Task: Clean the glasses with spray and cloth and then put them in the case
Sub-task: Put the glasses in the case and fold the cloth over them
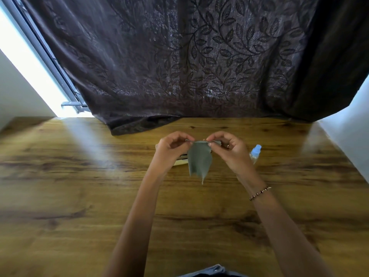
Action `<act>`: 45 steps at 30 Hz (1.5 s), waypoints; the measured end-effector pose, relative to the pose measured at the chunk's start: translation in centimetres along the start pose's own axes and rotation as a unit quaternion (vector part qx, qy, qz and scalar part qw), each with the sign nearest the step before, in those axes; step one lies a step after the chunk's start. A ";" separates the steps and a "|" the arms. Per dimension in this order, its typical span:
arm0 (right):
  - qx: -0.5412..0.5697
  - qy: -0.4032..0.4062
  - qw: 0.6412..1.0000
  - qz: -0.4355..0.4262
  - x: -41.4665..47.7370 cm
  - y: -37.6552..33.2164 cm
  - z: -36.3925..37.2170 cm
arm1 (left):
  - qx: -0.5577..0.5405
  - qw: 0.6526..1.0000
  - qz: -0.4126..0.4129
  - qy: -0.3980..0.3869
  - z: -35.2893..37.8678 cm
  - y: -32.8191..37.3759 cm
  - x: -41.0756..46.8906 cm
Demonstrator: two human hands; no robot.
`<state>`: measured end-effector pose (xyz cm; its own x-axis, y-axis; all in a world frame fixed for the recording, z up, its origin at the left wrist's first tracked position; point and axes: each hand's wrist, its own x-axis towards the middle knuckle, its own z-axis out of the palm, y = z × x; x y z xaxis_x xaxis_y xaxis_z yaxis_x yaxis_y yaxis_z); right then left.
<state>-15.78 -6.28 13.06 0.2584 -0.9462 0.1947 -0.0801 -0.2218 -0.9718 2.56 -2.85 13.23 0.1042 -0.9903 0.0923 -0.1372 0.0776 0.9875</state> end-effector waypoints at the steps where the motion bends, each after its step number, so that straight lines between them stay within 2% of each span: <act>1: -0.010 -0.002 1.000 -0.013 -0.1 -0.1 0.1 | -0.002 1.000 0.008 -0.004 0.1 0.0 0.0; 4: -0.020 -0.006 0.999 -0.034 -0.2 -0.1 0.2 | -0.005 1.000 0.007 -0.018 0.3 0.1 0.0; 10: 0.015 -0.007 1.000 0.017 -0.1 0.2 0.0 | -0.075 0.996 -0.051 -0.004 0.1 0.4 -0.4; 15: 0.011 -0.022 1.000 0.015 0.0 0.3 -0.2 | -0.027 0.999 -0.016 -0.020 -0.1 0.4 -0.3; 21: 0.002 -0.014 1.000 -0.009 0.1 0.3 0.1 | -0.015 1.000 -0.014 -0.008 0.0 0.2 -0.1; 29: 0.031 -0.030 0.999 -0.023 0.0 0.0 0.5 | -0.060 0.998 -0.025 -0.026 0.2 0.2 -0.4; 35: 0.066 -0.035 0.997 0.029 -0.1 0.0 0.5 | -0.159 0.984 -0.076 -0.036 -0.4 0.6 -0.9; 38: 0.059 -0.031 0.998 0.012 0.0 0.2 0.6 | -0.086 0.995 -0.049 -0.024 -0.4 0.8 -0.8; 45: 0.036 -0.023 0.999 0.003 0.2 0.3 0.5 | -0.020 1.000 -0.020 -0.009 -0.5 0.3 -0.3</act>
<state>-15.26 -6.39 12.69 0.3022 -0.9352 0.1845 -0.0128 -0.1975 -0.9802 2.96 -2.44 13.51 0.0909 -0.9945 0.0512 -0.0931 0.0427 0.9947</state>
